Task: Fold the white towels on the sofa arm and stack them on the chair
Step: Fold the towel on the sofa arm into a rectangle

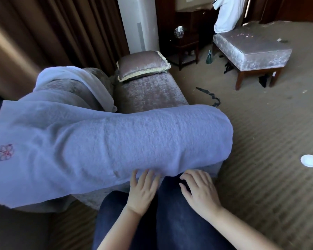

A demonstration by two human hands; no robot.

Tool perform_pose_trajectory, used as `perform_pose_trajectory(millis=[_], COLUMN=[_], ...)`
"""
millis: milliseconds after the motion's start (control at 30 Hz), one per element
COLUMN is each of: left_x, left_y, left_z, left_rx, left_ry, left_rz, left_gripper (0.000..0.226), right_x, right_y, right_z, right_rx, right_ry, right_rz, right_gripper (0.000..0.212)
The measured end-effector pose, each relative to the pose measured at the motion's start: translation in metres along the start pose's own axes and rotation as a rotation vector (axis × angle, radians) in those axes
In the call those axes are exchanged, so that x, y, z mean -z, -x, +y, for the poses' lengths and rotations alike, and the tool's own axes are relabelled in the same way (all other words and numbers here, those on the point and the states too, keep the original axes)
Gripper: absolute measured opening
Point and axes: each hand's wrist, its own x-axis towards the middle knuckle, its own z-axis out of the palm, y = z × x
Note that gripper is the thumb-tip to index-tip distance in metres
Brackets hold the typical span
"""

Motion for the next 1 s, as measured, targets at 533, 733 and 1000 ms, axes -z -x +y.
perform_pose_trajectory(millis=[533, 733, 1000], left_x=[0.014, 0.051, 0.052], left_y=[-0.012, 0.016, 0.044], left_z=[-0.014, -0.011, -0.05], left_rx=[0.114, 0.163, 0.302], left_ry=[0.021, 0.171, 0.046], left_rz=[-0.202, 0.108, -0.036], left_gripper=[0.016, 0.019, 0.015], right_x=[-0.043, -0.027, 0.045], right_y=[-0.017, -0.016, 0.004], right_z=[-0.024, -0.016, 0.072], right_rx=[-0.024, -0.109, -0.242], right_ry=[0.216, 0.146, 0.17], right_rz=[-0.031, 0.142, 0.228], right_gripper=[0.043, 0.054, 0.052])
